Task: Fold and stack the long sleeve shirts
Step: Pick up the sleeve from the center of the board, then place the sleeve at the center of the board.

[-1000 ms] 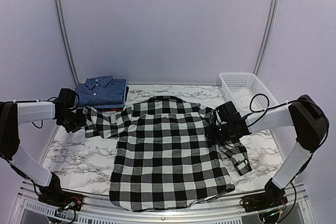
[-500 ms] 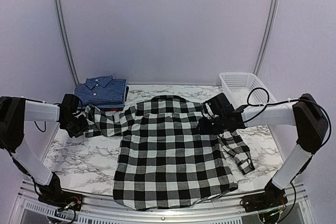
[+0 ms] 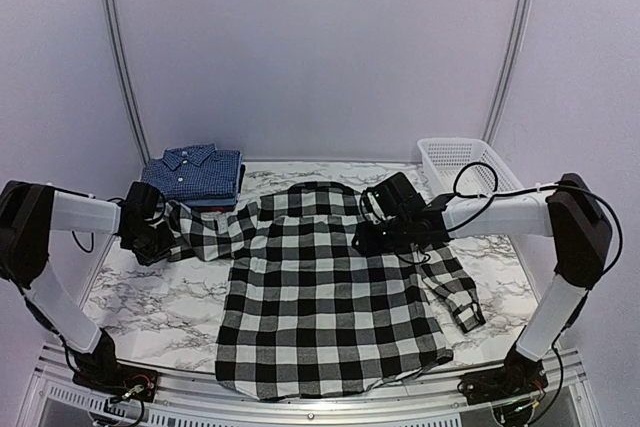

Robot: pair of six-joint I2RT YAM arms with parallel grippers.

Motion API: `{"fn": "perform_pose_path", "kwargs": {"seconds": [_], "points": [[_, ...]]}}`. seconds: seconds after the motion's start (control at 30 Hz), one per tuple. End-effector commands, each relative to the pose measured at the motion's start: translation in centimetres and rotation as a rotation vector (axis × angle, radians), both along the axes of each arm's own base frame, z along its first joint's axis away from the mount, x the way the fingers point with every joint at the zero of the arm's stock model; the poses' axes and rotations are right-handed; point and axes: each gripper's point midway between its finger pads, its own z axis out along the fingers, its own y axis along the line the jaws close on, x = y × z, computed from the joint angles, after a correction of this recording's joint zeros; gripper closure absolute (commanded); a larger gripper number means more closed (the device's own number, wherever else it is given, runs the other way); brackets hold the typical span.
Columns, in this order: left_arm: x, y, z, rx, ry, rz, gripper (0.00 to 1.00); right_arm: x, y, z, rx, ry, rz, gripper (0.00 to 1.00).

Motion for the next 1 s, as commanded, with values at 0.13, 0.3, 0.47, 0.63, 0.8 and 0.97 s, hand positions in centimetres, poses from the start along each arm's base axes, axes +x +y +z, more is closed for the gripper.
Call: {"fn": "perform_pose_path", "kwargs": {"seconds": [0.13, 0.3, 0.47, 0.63, 0.8, 0.97], "points": [[1.2, 1.5, 6.7, 0.109, -0.15, -0.013, 1.0, 0.4, 0.5, 2.3, 0.001, -0.052, 0.008, 0.53], [2.4, -1.4, 14.1, 0.109, -0.3, -0.127, 1.0, 0.6, 0.4, 3.6, 0.0, -0.077, 0.007, 0.53], [2.4, -8.5, 19.0, 0.06, -0.376, -0.309, 1.0, 0.7, 0.6, 5.0, 0.015, -0.109, 0.012, 0.53], [0.9, -18.2, 20.6, -0.074, -0.385, -0.515, 1.0, 0.1, 1.8, 6.9, 0.049, -0.165, 0.051, 0.51], [-1.3, -27.0, 19.4, -0.176, -0.33, -0.656, 1.0, -0.5, 2.4, 7.4, 0.092, -0.172, 0.059, 0.51], [-3.8, -33.7, 15.8, -0.364, -0.226, -0.732, 1.0, -2.2, 3.7, 7.9, 0.261, -0.162, 0.1, 0.48]]}}
